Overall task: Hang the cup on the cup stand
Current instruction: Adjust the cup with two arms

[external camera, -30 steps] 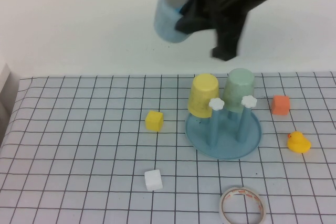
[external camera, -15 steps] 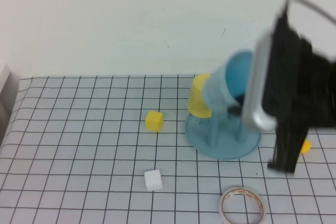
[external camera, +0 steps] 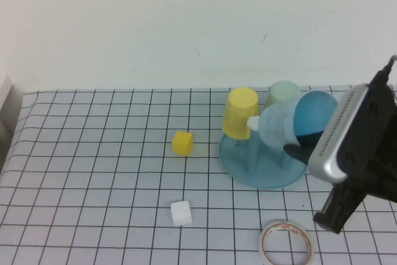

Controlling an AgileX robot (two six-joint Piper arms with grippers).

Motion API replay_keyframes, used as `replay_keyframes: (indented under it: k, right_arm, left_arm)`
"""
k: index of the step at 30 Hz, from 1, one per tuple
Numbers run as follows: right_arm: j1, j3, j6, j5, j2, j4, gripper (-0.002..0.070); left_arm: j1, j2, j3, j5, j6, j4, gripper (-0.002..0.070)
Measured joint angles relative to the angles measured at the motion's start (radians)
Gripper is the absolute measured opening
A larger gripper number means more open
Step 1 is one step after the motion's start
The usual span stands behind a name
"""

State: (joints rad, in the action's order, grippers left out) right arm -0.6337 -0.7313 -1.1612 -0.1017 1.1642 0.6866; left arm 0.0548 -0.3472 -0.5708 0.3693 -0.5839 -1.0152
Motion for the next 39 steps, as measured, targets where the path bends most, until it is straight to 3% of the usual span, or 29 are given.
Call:
replay_keyframes:
  k: [4,7,11,16,21,30,39]
  right_arm:
    - [0.0,0.0,0.0,0.036,0.0,0.041,0.002]
    - [0.0,0.0,0.0,0.047,-0.002,0.057,0.002]
    - [0.0,0.0,0.0,0.072,-0.017,0.094,0.002]
    - [-0.02,0.0,0.004,0.131,-0.041,0.152,0.002]
    - [-0.114,0.0,0.007,0.206,-0.048,0.154,0.002]
    - [-0.234,0.0,0.001,0.306,0.003,0.14,0.002]
    - [-0.291,0.0,0.001,0.38,0.176,0.059,0.002]
  left_arm:
    - [0.0,-0.135,0.0,0.044,0.04,-0.262,0.0428]
    - [0.0,-0.246,0.0,0.173,0.039,-0.476,0.0456]
    - [0.0,-0.397,0.0,0.32,0.009,-0.631,0.0464]
    - [0.0,-0.557,0.0,0.46,0.062,-0.653,0.0468]
    - [0.0,-0.677,0.0,0.542,0.135,-0.656,0.0468]
    - [0.005,-0.773,-0.004,0.537,0.141,-0.656,0.0468]
    - [0.103,-0.869,-0.074,0.502,0.135,-0.665,0.0468]
